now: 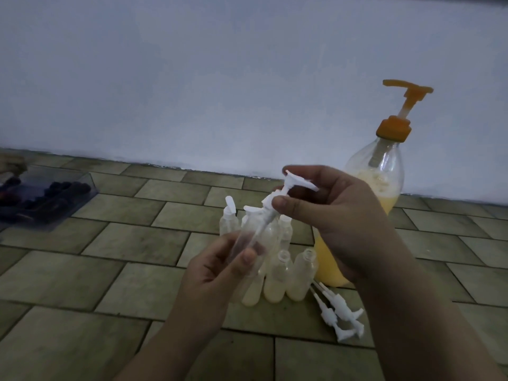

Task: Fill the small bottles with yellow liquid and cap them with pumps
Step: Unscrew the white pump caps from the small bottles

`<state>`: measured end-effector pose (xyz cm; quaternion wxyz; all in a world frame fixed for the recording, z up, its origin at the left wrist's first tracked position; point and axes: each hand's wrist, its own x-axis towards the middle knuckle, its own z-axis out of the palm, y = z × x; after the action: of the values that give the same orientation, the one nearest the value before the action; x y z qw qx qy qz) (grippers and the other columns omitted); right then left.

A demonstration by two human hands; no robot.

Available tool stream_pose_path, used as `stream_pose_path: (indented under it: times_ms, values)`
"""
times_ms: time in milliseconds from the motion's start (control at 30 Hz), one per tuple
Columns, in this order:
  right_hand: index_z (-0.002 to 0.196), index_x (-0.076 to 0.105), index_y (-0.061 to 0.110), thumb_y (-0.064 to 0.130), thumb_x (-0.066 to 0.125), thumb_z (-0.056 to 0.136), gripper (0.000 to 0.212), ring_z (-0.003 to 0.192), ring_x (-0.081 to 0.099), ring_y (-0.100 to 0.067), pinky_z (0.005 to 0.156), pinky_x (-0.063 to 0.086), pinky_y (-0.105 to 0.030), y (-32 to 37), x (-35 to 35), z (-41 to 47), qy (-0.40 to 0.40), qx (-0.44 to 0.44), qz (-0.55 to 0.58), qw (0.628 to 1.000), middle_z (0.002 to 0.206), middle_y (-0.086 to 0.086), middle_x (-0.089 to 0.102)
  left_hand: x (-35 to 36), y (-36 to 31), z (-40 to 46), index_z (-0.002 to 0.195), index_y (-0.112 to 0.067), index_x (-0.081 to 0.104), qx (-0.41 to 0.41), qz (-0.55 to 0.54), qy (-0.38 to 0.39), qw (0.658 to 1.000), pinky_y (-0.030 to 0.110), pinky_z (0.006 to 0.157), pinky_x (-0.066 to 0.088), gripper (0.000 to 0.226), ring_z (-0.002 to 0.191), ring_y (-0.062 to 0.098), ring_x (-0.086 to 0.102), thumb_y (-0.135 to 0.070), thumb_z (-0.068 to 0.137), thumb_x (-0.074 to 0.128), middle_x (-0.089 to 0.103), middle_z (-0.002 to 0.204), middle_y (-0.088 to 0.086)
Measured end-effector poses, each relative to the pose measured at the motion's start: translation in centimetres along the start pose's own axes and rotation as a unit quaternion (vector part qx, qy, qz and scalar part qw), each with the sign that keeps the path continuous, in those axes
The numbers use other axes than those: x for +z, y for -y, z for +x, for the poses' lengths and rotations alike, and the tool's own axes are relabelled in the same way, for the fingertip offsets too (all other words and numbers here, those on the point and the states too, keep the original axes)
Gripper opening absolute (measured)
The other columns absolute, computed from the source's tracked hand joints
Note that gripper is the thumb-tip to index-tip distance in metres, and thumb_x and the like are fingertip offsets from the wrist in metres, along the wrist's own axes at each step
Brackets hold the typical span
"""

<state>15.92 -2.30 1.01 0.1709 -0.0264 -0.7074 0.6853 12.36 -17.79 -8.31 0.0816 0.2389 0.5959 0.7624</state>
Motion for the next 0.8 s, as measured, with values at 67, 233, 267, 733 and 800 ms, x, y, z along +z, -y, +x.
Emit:
stream_pose_path:
  times_ms: [67,233,267,733,800]
  values:
    - [0.103,0.064,0.019,0.008,0.076,0.057,0.049,0.086,0.071,-0.022,0.079,0.057,-0.03,0.7,-0.3,-0.1,-0.003,-0.015,0.021,1.0,0.086,-0.01,0.074,-0.4,0.2,0.1,0.104,-0.02,0.069,0.006,0.016,0.016,1.0,0.018,0.074,0.052,0.046,0.097,0.014,0.068,-0.046,0.065,0.073,0.072,0.102,0.005]
    - [0.085,0.069,0.021,0.027,0.072,0.059,0.027,0.079,0.07,-0.009,0.068,0.054,-0.016,1.9,-0.5,-0.8,-0.01,-0.112,-0.094,0.989,0.084,0.002,0.073,-1.1,0.3,0.5,0.113,-0.02,0.064,0.016,0.074,0.03,0.997,0.027,0.082,0.055,0.05,0.103,0.018,0.065,-0.041,0.068,0.069,0.069,0.109,0.004]
    - [0.083,0.069,0.022,0.028,0.069,0.059,0.025,0.078,0.069,-0.006,0.066,0.052,-0.013,2.2,-0.6,-0.9,-0.019,-0.125,-0.105,0.986,0.084,0.005,0.073,-1.2,0.4,0.7,0.112,-0.025,0.064,0.019,0.094,0.026,0.995,0.031,0.083,0.055,0.049,0.103,0.019,0.065,-0.043,0.066,0.07,0.068,0.109,0.002]
    - [0.09,0.068,0.035,0.072,0.071,0.047,0.057,0.078,0.068,-0.003,0.071,0.054,-0.014,-3.9,-11.2,-5.1,-0.304,-0.108,-0.082,0.943,0.084,0.012,0.071,-3.7,4.0,0.3,0.096,-0.04,0.055,-0.046,0.203,-0.096,0.973,0.014,0.06,0.05,0.035,0.089,0.005,0.063,-0.023,0.074,0.077,0.067,0.095,-0.013]
    - [0.084,0.069,0.036,0.067,0.072,0.045,0.05,0.074,0.068,-0.004,0.067,0.052,-0.01,-6.8,-11.4,-6.4,-0.354,-0.063,-0.088,0.929,0.079,0.01,0.072,-4.1,5.2,0.2,0.093,-0.04,0.054,-0.073,0.221,-0.114,0.966,0.014,0.062,0.046,0.037,0.09,0.006,0.06,-0.016,0.075,0.075,0.063,0.097,-0.013]
